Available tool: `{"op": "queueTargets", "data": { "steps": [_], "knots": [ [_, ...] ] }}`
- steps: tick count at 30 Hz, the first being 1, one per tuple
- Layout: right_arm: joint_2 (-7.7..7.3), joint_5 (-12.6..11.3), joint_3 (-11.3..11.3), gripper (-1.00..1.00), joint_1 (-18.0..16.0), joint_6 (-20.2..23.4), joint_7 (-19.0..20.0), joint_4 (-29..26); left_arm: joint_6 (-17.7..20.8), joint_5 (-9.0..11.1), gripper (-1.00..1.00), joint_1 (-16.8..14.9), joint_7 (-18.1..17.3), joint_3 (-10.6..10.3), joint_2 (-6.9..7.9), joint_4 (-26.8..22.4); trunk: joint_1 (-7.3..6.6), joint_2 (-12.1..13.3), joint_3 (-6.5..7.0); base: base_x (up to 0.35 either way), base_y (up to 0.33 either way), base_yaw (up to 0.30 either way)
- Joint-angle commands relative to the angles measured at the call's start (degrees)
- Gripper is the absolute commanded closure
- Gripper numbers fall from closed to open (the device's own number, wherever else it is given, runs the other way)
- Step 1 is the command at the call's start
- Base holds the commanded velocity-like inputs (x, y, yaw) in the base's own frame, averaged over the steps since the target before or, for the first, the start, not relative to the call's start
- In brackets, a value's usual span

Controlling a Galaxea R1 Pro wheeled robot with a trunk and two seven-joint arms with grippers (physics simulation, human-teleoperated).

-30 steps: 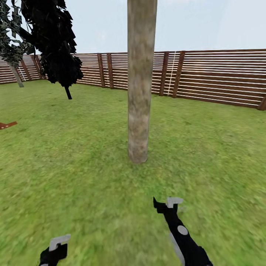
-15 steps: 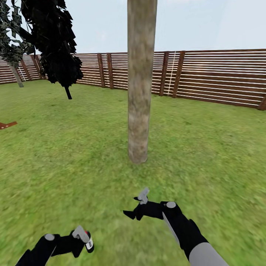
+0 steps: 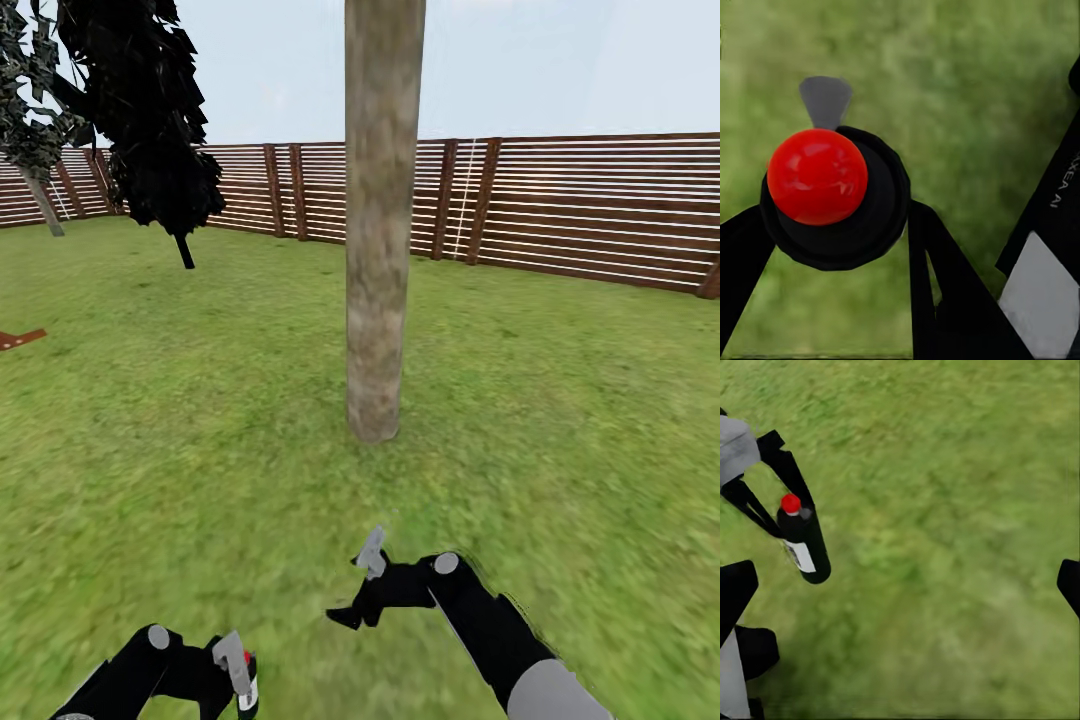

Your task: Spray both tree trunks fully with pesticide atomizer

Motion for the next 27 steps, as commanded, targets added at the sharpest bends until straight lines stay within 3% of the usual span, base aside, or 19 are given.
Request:
{"op": "queueTargets", "data": {
  "steps": [1, 2, 5, 11, 17, 27],
  "knots": [
    [0.02, 0.2, 1.8, -1.00, 0.0, 0.0, 0.4, 0.0, -0.1, -1.4, 1.00, 0.0, 0.0, 0.0, -0.14, -0.6, 0.00, 0.0, 0.00, 0.000, 0.000, 0.000],
    [0.03, 0.3, 2.9, -1.00, 0.0, 0.0, 0.7, 0.0, -0.1, -2.6, 1.00, 0.0, -0.1, 0.0, -0.22, -1.0, 0.00, 0.0, 0.00, 0.000, 0.000, 0.000],
    [0.04, 0.3, 3.7, -1.00, 0.0, 0.0, 0.8, 0.0, -0.2, -3.3, 1.00, 0.0, -0.1, 0.0, -0.28, -1.4, 0.00, 0.0, 0.00, 0.000, 0.000, 0.000],
    [0.04, 0.4, 3.8, -1.00, 0.0, 0.0, 1.0, -0.1, -1.6, -3.4, 1.00, 0.0, -0.1, -0.1, -0.67, -1.5, 0.00, 0.0, 0.00, 0.000, 0.000, 0.000],
    [0.04, 0.3, 3.8, -1.00, 0.0, 0.0, 1.0, 0.0, -1.8, -3.4, 1.00, 0.0, -0.1, -3.3, -0.69, -1.5, 0.00, 0.0, 0.00, 0.000, 0.000, 0.000],
    [0.04, 0.3, 3.8, -1.00, 0.0, 0.0, 1.0, 0.0, -1.9, -3.3, 1.00, -0.1, -0.1, -3.5, -0.71, -1.6, 0.00, 0.0, 0.00, 0.000, 0.000, 0.000]
  ]
}}
